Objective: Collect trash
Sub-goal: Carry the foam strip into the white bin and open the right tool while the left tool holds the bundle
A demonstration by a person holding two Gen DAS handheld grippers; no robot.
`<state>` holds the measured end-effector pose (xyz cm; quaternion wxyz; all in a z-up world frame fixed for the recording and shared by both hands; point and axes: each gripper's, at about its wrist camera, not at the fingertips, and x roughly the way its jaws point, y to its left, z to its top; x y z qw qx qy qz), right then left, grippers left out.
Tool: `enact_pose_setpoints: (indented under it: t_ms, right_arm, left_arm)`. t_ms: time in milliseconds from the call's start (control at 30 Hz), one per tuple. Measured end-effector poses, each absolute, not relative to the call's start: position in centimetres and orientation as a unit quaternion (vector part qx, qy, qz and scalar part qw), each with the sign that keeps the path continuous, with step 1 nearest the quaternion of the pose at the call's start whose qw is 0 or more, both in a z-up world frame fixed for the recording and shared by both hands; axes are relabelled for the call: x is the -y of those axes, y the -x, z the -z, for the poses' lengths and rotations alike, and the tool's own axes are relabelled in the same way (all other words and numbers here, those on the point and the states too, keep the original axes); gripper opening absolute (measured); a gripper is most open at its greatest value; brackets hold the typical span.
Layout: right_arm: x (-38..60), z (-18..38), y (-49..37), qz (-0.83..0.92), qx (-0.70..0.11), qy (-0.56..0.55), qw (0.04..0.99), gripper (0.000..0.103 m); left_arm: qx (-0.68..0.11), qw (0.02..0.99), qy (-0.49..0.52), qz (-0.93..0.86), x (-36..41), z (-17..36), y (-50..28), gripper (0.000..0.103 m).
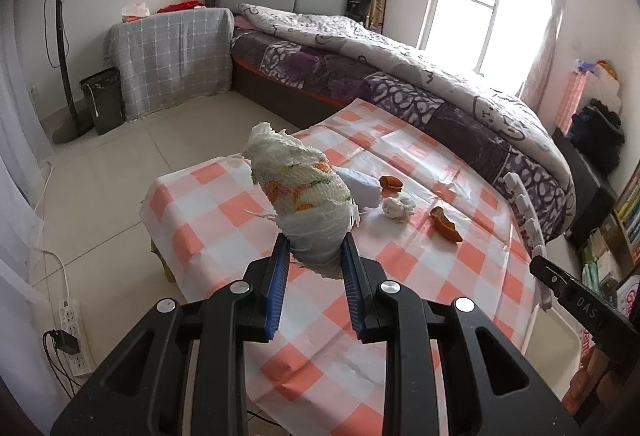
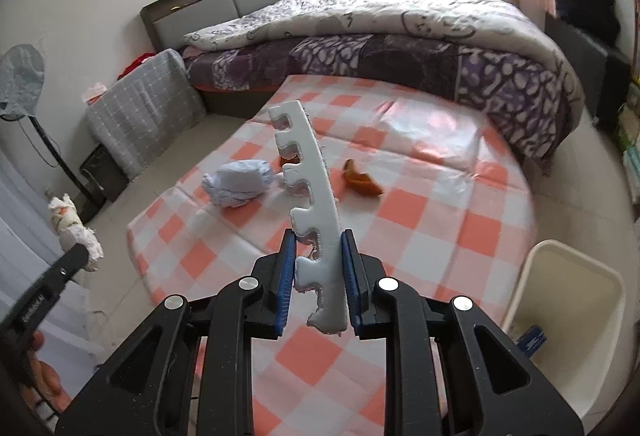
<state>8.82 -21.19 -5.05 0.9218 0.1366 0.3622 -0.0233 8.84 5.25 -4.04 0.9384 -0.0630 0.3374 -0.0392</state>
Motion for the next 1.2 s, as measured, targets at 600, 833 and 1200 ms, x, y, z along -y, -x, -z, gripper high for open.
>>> enact_pose_setpoints:
  t_ms: [600, 833, 1200]
  right_arm:
    - [29.0, 3.7, -5.0, 0.102, -0.323, -0.183, 0.923, 0.022]
    - [32.6, 4.7, -3.5, 0.157, -0.342, -0.207, 0.903, 0.022]
    - [39.2, 7.4, -1.0, 0.238, -0.383, -0.275, 0.849, 0.053]
  left_arm:
    - [-0.337, 0.937, 0.034, 0.085, 1.2, 4.4, -8.6, 0.027]
    - [-0.343, 0.933, 0.013, 0.11, 4.5, 5.2, -8.3, 0.027]
    - [-0.365, 0.914, -0.014, 0.176, 10.6, 6.8, -7.4, 0.027]
